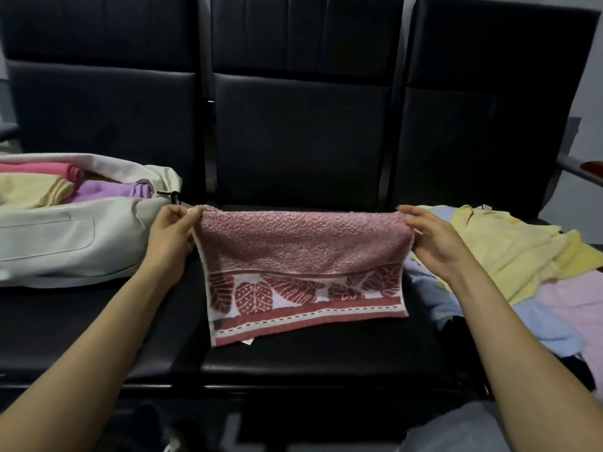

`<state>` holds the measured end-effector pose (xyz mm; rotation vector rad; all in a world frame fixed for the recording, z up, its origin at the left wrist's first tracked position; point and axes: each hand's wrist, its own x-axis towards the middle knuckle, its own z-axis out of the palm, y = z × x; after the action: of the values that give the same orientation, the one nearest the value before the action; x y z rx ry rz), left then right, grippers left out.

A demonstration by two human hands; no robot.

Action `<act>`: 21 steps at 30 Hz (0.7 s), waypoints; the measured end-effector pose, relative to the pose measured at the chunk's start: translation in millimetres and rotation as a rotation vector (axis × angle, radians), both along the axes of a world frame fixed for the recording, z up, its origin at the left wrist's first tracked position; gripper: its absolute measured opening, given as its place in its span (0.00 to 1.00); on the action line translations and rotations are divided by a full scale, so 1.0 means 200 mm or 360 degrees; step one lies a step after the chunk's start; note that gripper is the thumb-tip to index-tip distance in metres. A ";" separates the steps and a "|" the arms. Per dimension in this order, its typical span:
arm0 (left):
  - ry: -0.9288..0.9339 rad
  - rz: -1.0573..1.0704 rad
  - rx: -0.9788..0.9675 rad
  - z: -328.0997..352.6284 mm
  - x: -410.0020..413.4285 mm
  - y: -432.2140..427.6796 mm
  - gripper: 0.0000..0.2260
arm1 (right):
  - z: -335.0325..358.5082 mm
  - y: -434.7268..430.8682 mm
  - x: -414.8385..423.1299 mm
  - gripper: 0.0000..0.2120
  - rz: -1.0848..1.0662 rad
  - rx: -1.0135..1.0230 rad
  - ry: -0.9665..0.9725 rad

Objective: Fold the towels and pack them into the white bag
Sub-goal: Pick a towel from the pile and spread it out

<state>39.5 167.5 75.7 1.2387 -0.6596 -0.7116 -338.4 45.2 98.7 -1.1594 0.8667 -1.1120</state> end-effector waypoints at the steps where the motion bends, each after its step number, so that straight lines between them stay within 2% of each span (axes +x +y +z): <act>1: -0.0003 -0.0019 0.0017 0.00 0.00 0.00 0.10 | 0.00 0.02 0.00 0.10 0.0125 0.0058 0.0105; 4: -0.0126 -0.0062 0.0183 -0.04 0.01 0.00 0.08 | -0.01 0.04 0.01 0.10 0.0515 0.0221 0.0623; 8: -0.0227 -0.0359 0.0744 -0.08 0.00 0.01 0.13 | -0.08 0.03 0.03 0.14 0.0559 0.0375 0.1057; 11: -0.0362 -0.0540 0.1068 -0.13 -0.01 0.04 0.04 | -0.13 0.03 0.04 0.15 0.0601 0.0493 0.1289; 14: -0.0499 -0.0509 0.1173 -0.20 0.01 0.02 0.13 | -0.16 0.02 0.06 0.08 0.0657 0.0495 0.1450; 16: -0.0607 -0.0457 0.1237 -0.21 0.01 0.02 0.15 | -0.17 0.03 0.09 0.10 0.0746 0.0466 0.1520; 18: -0.0633 -0.0437 0.1239 -0.22 0.00 0.01 0.14 | -0.18 0.06 0.12 0.10 0.0778 0.0414 0.1582; 21: -0.0545 -0.0426 0.1121 -0.23 -0.01 0.00 0.08 | -0.17 0.07 0.15 0.05 0.0706 0.0262 0.1774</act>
<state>37.8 166.6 29.5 1.9719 -0.9057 -1.0129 -308.7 58.6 64.8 -1.7258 1.3921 0.0579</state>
